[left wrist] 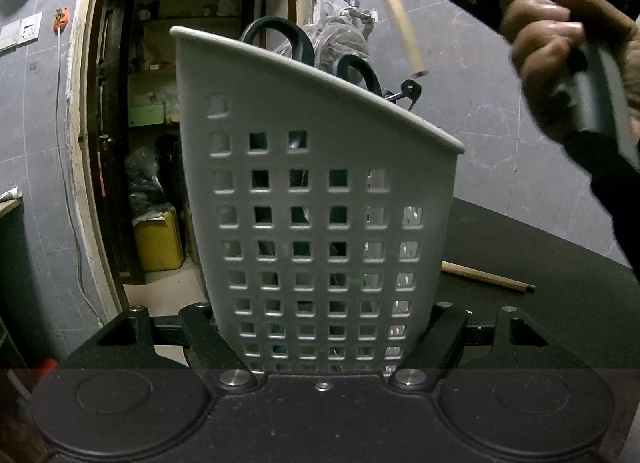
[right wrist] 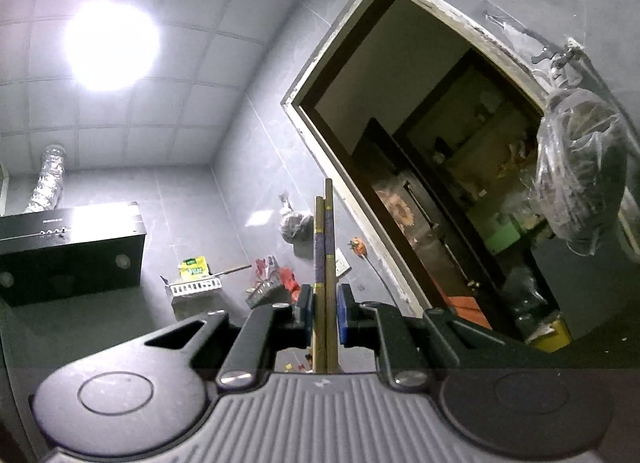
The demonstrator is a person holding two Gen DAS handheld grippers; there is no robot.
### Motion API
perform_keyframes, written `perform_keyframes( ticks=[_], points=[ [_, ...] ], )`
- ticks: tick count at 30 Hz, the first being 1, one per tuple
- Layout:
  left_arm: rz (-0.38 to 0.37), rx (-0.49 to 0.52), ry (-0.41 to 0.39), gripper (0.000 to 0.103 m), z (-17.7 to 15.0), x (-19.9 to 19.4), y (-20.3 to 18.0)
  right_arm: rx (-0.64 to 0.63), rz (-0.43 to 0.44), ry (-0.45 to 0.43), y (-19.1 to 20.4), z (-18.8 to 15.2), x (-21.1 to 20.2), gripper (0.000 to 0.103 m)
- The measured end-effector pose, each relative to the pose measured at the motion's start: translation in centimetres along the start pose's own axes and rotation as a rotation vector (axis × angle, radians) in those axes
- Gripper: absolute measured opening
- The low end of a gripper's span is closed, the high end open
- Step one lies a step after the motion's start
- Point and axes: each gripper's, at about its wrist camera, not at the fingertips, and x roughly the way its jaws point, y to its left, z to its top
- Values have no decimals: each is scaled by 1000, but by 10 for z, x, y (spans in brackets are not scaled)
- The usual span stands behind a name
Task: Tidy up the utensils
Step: 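Lift the chopsticks with the right tool and raise them above the caddy, then lower the chopsticks into the caddy and open the right tool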
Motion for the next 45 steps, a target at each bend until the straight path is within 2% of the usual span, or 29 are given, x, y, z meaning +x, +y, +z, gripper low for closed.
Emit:
perform_keyframes(
  ticks=[6,11,24,27,28,29,31,33,37,40,42,45],
  points=[
    [-3,-6,0,77,-1,0,1,-38,4,-9,-1,-28,8,14],
    [-3,-8,1,77,-1,0,1,-140,-6,35,13,-47,2,14],
    [-1,-9,2,77,-1,0,2,-252,-49,132,34,-69,-26,15],
    [-2,-10,1,77,-1,-1,2,-297,-60,175,42,-71,-33,18],
    [-2,-11,1,77,-1,-1,2,-319,-63,202,45,-72,-35,31],
    [-2,-11,1,77,-2,-1,3,-338,-66,221,48,-71,-38,53],
    [-5,-13,1,77,-2,-1,3,-366,-70,252,53,-71,-45,69],
    [-5,-14,0,76,-2,-1,4,-385,-78,272,60,-68,-54,71],
    [-12,-17,-4,77,-2,-3,6,-421,-136,223,69,-55,-80,96],
    [-15,-18,-7,76,-2,-4,7,-452,-260,208,71,-46,-94,98],
    [-19,-22,-9,76,-3,-6,8,-452,-373,212,66,-41,-101,100],
    [-21,-21,-12,76,-3,-8,9,-410,-528,258,51,-40,-108,103]
  ],
)
